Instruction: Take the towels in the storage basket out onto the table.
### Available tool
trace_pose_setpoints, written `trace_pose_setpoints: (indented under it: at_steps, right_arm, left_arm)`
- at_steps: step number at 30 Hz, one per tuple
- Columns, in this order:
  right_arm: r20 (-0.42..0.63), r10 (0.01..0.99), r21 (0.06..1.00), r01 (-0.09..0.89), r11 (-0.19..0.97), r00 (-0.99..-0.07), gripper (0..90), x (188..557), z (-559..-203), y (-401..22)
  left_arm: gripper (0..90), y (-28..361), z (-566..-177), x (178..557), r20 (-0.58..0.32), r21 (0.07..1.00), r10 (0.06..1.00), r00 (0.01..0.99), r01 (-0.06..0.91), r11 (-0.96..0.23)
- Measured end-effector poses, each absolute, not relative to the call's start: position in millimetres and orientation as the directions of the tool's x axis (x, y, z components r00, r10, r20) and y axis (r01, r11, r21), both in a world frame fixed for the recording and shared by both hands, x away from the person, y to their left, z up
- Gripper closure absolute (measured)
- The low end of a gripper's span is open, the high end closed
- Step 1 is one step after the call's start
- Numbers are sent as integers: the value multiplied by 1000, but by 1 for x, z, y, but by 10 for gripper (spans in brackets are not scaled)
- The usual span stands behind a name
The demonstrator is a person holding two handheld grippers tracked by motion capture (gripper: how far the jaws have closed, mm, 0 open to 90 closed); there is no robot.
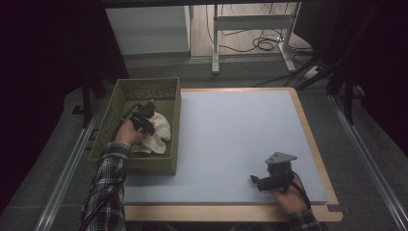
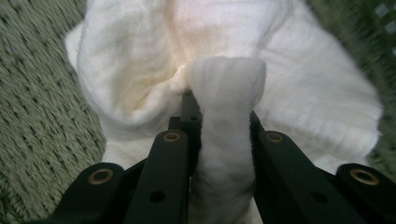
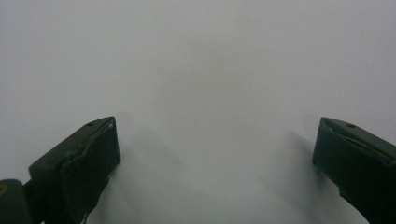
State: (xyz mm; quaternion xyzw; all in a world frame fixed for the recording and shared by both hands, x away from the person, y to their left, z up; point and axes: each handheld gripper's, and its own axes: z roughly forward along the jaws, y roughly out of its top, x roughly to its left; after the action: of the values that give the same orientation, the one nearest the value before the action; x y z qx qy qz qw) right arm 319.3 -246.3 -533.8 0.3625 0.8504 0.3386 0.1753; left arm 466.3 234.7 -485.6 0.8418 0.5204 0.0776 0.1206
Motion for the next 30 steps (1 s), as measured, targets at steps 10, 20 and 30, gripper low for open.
trace_pose_setpoints:
  at_steps: [10,20,30]
  right_arm:
    - [-53,735,703,498,508,-676,7,319,-534,-246]
    - [-52,737,703,499,506,-674,6,319,-534,-246]
    - [-51,737,703,499,506,-674,7,319,-534,-246]
  left_arm:
    - [796,254,-456,451,-76,440,901,427,825,-354]
    - [795,270,-430,432,-118,557,892,436,773,-304]
    - [795,278,-407,418,-138,630,880,455,726,-277]
